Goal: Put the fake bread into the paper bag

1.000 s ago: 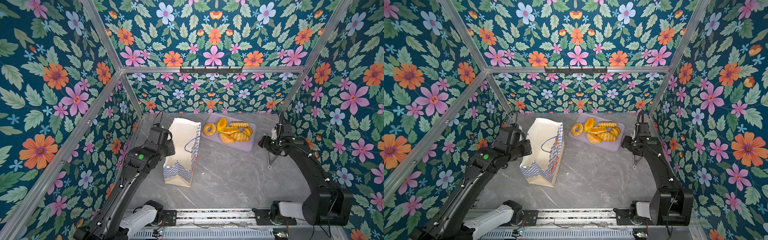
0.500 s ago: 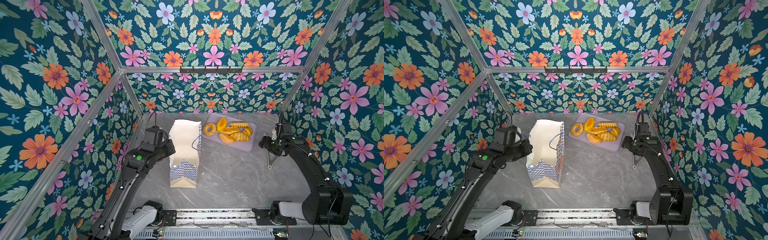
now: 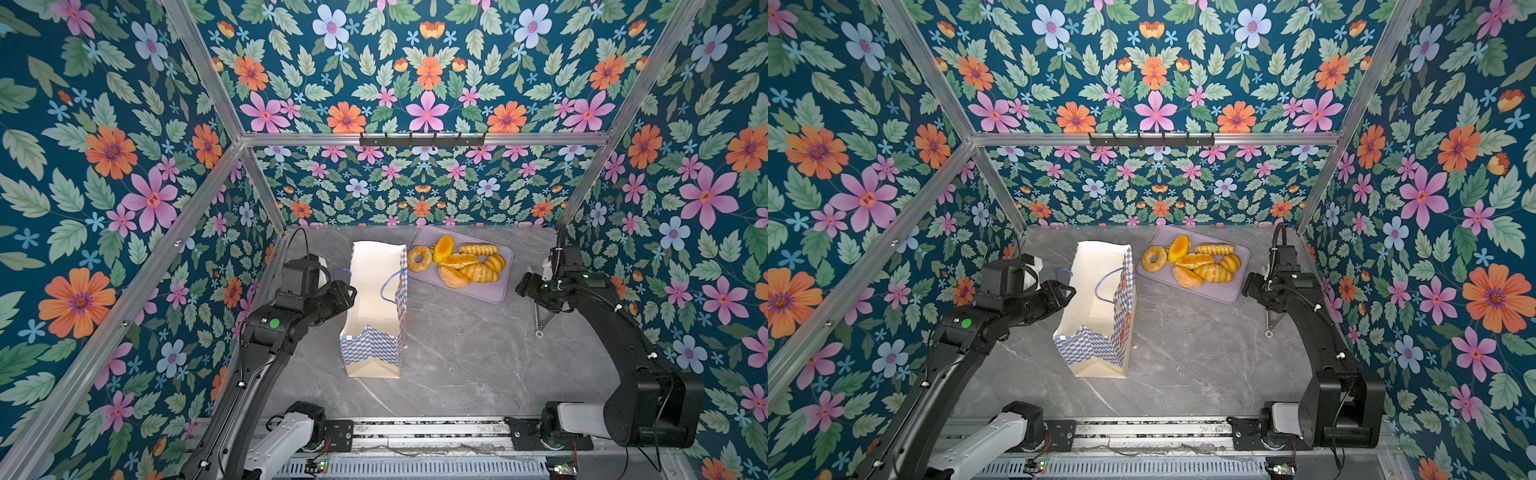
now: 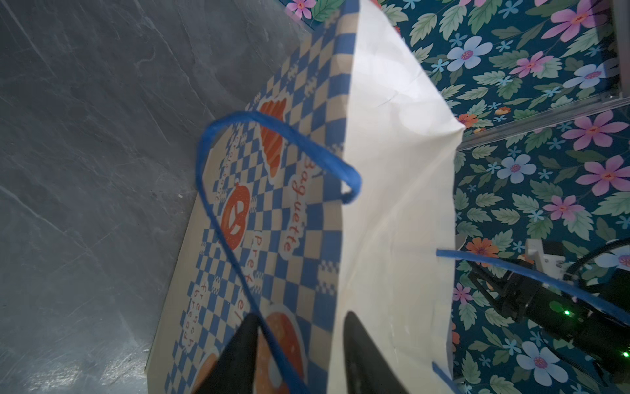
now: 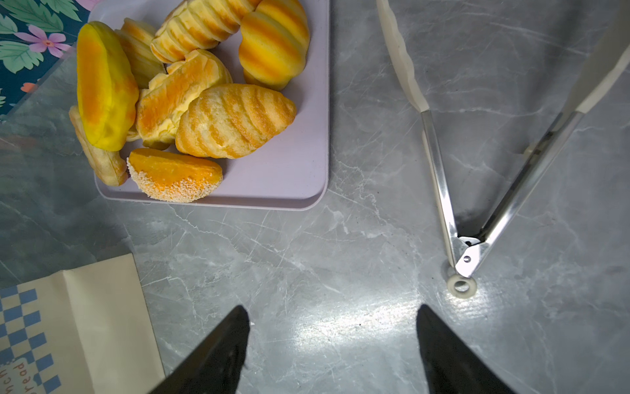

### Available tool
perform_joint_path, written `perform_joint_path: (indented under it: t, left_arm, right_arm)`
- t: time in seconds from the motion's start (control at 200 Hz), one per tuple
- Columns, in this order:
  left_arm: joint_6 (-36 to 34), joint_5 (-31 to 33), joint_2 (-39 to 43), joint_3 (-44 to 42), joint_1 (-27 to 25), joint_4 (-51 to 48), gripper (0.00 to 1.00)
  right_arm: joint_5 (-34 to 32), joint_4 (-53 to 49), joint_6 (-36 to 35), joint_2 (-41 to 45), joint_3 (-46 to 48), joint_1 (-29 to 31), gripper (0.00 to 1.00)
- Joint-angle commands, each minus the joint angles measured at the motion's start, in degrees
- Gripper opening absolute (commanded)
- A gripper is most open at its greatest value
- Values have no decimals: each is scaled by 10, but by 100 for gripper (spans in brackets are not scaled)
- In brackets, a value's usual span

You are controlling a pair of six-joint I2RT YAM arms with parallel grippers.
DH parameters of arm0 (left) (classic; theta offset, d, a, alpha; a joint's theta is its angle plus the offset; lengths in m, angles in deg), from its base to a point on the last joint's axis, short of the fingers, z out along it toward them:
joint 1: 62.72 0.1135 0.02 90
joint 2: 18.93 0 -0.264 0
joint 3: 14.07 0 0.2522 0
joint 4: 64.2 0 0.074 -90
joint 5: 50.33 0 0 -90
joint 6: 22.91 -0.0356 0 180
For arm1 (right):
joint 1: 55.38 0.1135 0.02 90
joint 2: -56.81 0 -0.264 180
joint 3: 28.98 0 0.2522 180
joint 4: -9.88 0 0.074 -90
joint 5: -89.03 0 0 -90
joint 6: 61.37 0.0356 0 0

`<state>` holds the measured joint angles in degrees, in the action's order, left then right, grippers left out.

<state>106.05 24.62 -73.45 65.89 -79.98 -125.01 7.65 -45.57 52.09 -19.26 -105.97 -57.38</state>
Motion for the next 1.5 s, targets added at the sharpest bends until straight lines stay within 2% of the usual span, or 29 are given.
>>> perform_joint_path:
  t: [0.0, 0.045, 0.055, 0.075, 0.23, 0.26, 0.305, 0.405, 0.58, 0.72, 0.925, 1.04, 1.15, 1.275, 1.495]
  left_arm:
    - [-19, 10, -2, 13, 1, -10, 66]
    - [-27, 17, -4, 22, 1, -25, 72]
    - [-30, 19, -5, 24, 1, -31, 73]
    - [-33, 22, -6, 29, 1, -36, 75]
    - [-70, 51, -16, 83, 1, -89, 84]
    - [-79, 53, -20, 95, 1, -101, 85]
    - [-95, 54, -28, 118, 1, -121, 93]
    - [-126, 60, -42, 168, 1, -164, 98]
    - [-162, 79, -52, 252, 1, -215, 99]
    - [-180, 110, -50, 294, 1, -217, 100]
    - [-201, 221, -37, 297, 1, -141, 100]
    - [-210, 238, -53, 286, 1, -80, 100]
    - [-220, 216, -103, 311, 12, -49, 100]
    - [-223, 173, -142, 331, 46, -19, 100]
    - [-195, -17, -200, 325, 149, 18, 100]
  right_arm:
    - [8, 8, 2, 6, 7, 0, 82]
    - [10, 8, 2, 12, 11, 1, 86]
    - [11, 9, 2, 13, 12, 1, 95]
    - [12, 8, 2, 15, 13, 0, 99]
    - [10, 3, 4, 35, 20, 0, 99]
    - [3, 0, 8, 39, 20, 0, 99]
    - [-10, -5, 13, 44, 20, 0, 99]
    - [-47, -11, 25, 56, 23, 0, 99]
    - [-69, -3, 27, 81, 43, -1, 99]
    - [-85, 3, 32, 111, 61, -1, 99]
    - [-92, -21, 40, 125, 78, -12, 99]
    - [-58, -30, 49, 128, 89, -33, 99]
    - [-19, -25, 55, 141, 108, -58, 98]
    - [-5, -23, 57, 150, 122, -84, 98]
    - [14, -11, 34, 115, 134, -143, 97]
